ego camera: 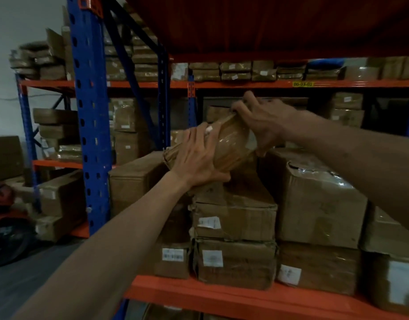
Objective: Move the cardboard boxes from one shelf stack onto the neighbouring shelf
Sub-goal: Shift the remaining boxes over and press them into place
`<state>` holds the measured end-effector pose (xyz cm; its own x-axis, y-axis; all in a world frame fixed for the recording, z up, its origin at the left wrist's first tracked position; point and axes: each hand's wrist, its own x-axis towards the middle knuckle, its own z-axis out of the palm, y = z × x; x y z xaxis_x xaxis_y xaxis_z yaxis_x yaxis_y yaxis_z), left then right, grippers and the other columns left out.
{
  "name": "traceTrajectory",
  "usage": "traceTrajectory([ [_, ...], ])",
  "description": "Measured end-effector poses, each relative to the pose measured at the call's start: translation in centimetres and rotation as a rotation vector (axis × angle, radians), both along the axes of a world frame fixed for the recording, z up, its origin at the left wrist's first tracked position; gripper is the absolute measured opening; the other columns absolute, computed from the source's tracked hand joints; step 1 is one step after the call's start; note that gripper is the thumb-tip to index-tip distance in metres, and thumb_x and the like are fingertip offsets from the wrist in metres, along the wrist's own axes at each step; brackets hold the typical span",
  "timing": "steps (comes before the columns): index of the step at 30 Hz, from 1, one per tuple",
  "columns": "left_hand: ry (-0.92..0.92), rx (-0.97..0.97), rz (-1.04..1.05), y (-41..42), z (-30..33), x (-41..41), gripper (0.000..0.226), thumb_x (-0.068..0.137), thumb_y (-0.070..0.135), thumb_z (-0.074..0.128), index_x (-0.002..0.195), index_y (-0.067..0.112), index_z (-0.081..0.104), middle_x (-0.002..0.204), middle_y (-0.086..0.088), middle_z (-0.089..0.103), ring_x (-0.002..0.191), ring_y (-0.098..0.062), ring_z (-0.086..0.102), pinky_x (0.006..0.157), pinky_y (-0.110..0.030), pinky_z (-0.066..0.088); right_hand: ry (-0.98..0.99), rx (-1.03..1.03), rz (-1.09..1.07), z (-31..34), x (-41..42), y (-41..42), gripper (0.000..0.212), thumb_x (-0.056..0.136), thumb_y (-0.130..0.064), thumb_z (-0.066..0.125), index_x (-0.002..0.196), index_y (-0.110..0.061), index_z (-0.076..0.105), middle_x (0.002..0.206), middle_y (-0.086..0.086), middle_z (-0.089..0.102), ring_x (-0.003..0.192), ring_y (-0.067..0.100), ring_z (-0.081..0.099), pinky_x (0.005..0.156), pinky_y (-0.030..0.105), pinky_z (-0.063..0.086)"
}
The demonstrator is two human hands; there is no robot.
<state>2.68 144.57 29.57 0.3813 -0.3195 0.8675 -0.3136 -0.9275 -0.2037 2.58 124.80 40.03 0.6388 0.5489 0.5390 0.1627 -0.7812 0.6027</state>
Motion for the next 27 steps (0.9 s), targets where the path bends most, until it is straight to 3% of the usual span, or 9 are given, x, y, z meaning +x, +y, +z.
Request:
traceTrajectory([
  [3,0.096,0.193,-0.018,-2.1,-2.4,1.7,0.13,0.055,0.073,0.075,0.151,0.01,0.014,0.142,-0.028,0.034,0.126,-0.044,0.035,0.111,-0.05,0.023,0.104,0.175,-0.041,-5.5,0.3,-3.4,0.141,0.037,-0.056,0.092,0.144,-0.027,0.006,0.144,0.016,0.016,0.126,0.04,0.041,0.094,0.049,0.048],
  [8,0.173,0.533,-0.004,-3.3,-6.0,4.8,0.13,0.055,0.074,0.071,0.153,0.015,0.01,0.138,-0.019,0.026,0.118,-0.038,0.033,0.105,-0.051,0.032,0.232,0.442,-0.028,-15.8,1.1,-6.7,0.129,0.053,-0.067,0.084,0.144,-0.023,0.005,0.146,0.017,0.016,0.134,0.043,0.029,0.107,0.056,0.035],
  [14,0.227,0.565,0.099,-2.8,-5.9,6.1,0.134,0.057,0.076,0.073,0.154,0.017,0.001,0.14,-0.016,0.022,0.12,-0.038,0.032,0.11,-0.051,0.025,0.194,0.439,-0.037,-16.0,2.8,-6.1,0.127,0.055,-0.061,0.087,0.146,-0.021,0.007,0.148,0.02,0.017,0.135,0.045,0.027,0.109,0.063,0.033],
  [16,0.244,0.537,0.118,-3.0,-5.7,5.9,0.139,0.054,0.081,0.07,0.155,0.021,-0.004,0.145,-0.016,0.019,0.129,-0.04,0.026,0.114,-0.052,0.012,0.177,0.441,-0.048,-16.3,2.8,-6.1,0.127,0.056,-0.061,0.087,0.146,-0.021,0.006,0.148,0.019,0.017,0.136,0.044,0.026,0.11,0.062,0.03],
  [18,0.266,0.38,0.164,-2.6,-6.1,5.2,0.143,0.048,0.09,0.063,0.156,0.028,-0.009,0.155,-0.017,0.005,0.142,-0.043,0.005,0.112,-0.059,-0.009,0.149,0.424,-0.06,-16.6,2.7,-6.0,0.127,0.056,-0.06,0.087,0.147,-0.02,0.008,0.148,0.02,0.019,0.137,0.043,0.024,0.113,0.063,0.023],
  [19,0.289,0.205,0.196,-2.3,-7.0,4.7,0.148,0.043,0.091,0.064,0.155,0.031,-0.012,0.159,-0.017,-0.007,0.144,-0.045,-0.007,0.11,-0.065,-0.014,0.133,0.409,-0.069,-16.8,2.6,-6.0,0.128,0.055,-0.061,0.087,0.147,-0.019,0.008,0.148,0.019,0.021,0.137,0.042,0.022,0.114,0.065,0.018],
  [21,0.363,-0.266,0.154,-2.2,-9.4,3.9,0.157,0.035,0.084,0.077,0.152,0.041,-0.018,0.158,-0.012,-0.026,0.144,-0.047,-0.016,0.109,-0.072,-0.007,0.121,0.399,-0.082,-16.9,2.7,-6.1,0.13,0.053,-0.061,0.087,0.146,-0.019,0.009,0.147,0.019,0.022,0.138,0.042,0.019,0.114,0.067,0.013],
  [23,0.471,-0.624,-0.042,-2.5,-11.0,3.3,0.159,0.031,0.064,0.093,0.146,0.057,-0.017,0.157,-0.01,-0.032,0.145,-0.05,-0.002,0.111,-0.07,0.013,0.144,0.421,-0.076,-17.1,3.0,-6.2,0.129,0.054,-0.059,0.088,0.147,-0.02,0.008,0.149,0.02,0.018,0.139,0.043,0.017,0.113,0.065,0.018],
  [27,0.549,-0.805,-0.114,-3.2,-10.4,2.5,0.159,0.027,0.048,0.099,0.139,0.07,-0.012,0.151,-0.023,0.016,0.131,-0.051,0.035,0.099,-0.066,0.035,0.168,0.445,-0.081,-17.1,3.1,-6.1,0.129,0.054,-0.057,0.09,0.147,-0.02,0.008,0.149,0.02,0.015,0.139,0.043,0.015,0.113,0.064,0.019],
])
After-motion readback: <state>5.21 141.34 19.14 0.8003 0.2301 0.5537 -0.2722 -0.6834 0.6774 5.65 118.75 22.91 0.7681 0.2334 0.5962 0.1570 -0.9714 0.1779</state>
